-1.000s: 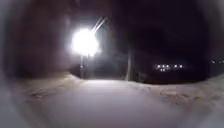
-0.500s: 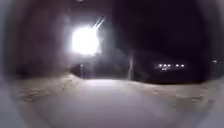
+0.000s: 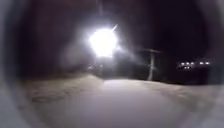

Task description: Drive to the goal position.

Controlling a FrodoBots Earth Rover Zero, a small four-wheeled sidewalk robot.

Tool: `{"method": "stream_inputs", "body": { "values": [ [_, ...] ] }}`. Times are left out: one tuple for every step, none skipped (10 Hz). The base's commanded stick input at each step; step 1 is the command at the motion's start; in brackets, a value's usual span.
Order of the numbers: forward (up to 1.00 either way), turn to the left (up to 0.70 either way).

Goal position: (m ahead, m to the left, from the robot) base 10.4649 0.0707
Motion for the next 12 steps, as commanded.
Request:
{"method": "stream_inputs", "body": {
  "values": [
    [0.70,0.00],
    [0.70,0.00],
    [0.70,0.00],
    [0.70,0.00],
    [0.70,0.00],
    [0.70,0.00],
    [0.70,0.00],
    [0.70,0.00],
    [0.70,0.00],
    [0.70,0.00],
    [0.70,-0.35],
    [0.70,-0.30]
  ]
}}
